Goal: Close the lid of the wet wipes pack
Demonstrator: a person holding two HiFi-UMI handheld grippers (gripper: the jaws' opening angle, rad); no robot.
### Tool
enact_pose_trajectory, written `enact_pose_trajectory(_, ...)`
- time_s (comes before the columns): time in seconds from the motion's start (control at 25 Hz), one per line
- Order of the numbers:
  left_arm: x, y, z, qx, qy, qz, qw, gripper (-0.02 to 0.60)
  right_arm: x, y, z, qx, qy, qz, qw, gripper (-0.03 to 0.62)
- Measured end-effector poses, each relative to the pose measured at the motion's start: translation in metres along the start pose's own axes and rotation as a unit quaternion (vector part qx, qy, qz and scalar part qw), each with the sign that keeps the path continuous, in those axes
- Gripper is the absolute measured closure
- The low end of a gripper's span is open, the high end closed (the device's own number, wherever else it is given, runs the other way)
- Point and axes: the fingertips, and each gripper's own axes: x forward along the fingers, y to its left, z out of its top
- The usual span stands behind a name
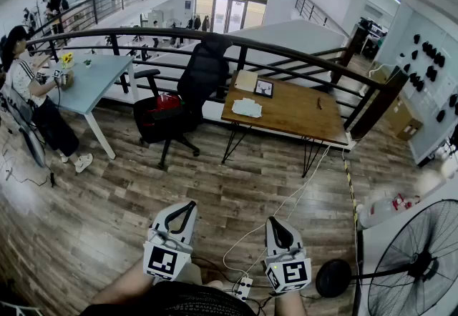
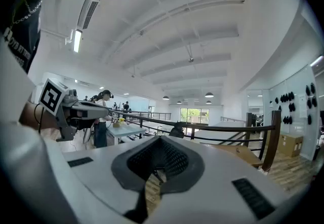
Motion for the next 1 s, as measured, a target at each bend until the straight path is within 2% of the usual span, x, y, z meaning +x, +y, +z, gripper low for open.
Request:
enact_pose_trajectory(0.12,0.004,0.003,0.001,0.013,-0.011,-0.003,0.9999,0.554,0.009,-0.001,-0.002,-0.002,0.002,0.003,1.000,0.580)
enact_pose_trajectory(0.36,0.023,0.012,-0.016,0.041,-0.005,-0.025,0.9988,0.554,0.036,-0.008,-0.012,0.021,-0.004,0.005,1.000,0.580)
enact_pose_trajectory(0.64,0.068,0.047,-0.033,0.008,0.002,-0.038,0.9992,0.554,0.086,-0.005,-0.015,0.002,0.007,0.013,1.000,0.579)
enact_pose_trajectory(1.0,0.126,0.101,-0.038,0.011,-0.012,-0.056,0.9983,0.554,0.151,-0.024,-0.018,0.023,0.020,-0.033,0.999,0.576)
